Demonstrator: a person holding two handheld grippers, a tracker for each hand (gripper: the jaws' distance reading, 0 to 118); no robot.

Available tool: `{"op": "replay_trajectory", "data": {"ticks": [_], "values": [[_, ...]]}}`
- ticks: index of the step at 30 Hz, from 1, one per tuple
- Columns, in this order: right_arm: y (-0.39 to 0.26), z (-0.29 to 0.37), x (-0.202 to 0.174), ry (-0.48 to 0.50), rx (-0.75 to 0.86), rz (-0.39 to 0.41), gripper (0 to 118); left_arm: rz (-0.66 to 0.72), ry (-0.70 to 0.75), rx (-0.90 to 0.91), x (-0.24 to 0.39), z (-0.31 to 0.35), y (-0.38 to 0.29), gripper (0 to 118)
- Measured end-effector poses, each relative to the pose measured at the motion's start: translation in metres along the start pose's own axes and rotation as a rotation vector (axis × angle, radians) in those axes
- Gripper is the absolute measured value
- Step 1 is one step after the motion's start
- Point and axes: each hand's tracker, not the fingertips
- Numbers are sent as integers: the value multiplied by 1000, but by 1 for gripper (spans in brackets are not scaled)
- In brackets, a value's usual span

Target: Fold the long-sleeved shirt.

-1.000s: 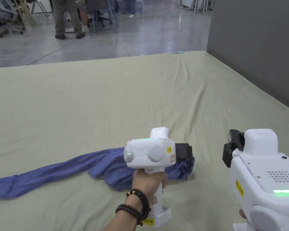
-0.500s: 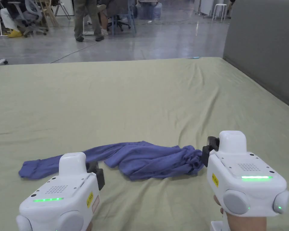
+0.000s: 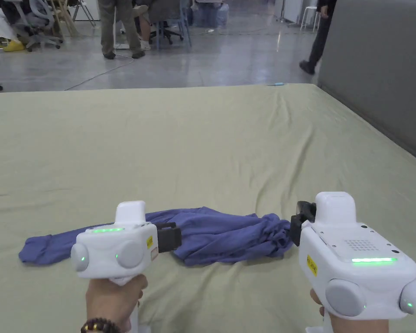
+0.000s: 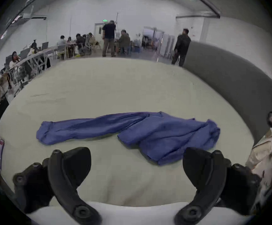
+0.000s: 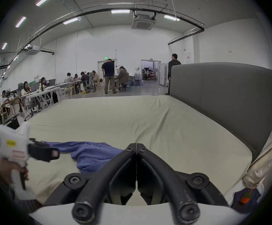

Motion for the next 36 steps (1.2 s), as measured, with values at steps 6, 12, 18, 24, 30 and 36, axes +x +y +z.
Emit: {"op": "replay_trajectory", "data": {"ticks": [6, 12, 18, 24, 30, 36], "values": [[-9, -24, 8, -18, -56, 4, 0, -22, -38, -134, 8, -88, 29, 114], [-16, -43, 19, -47, -111, -18, 0, -26, -77, -257, 20, -122, 21, 72], [-7, -108, 44, -2, -239, -31, 78, -25, -113, -180, 20, -90, 22, 6], [-21, -206, 48, 11, -454, -23, 113, -46, -134, -97, 19, -48, 37, 6], [-41, -247, 39, 124, -618, -57, 1, -28, -156, -61, 15, -30, 51, 6], [25, -210, 27, 188, -407, -61, 1, -39, -152, 20, 14, -5, 82, 6]]}}
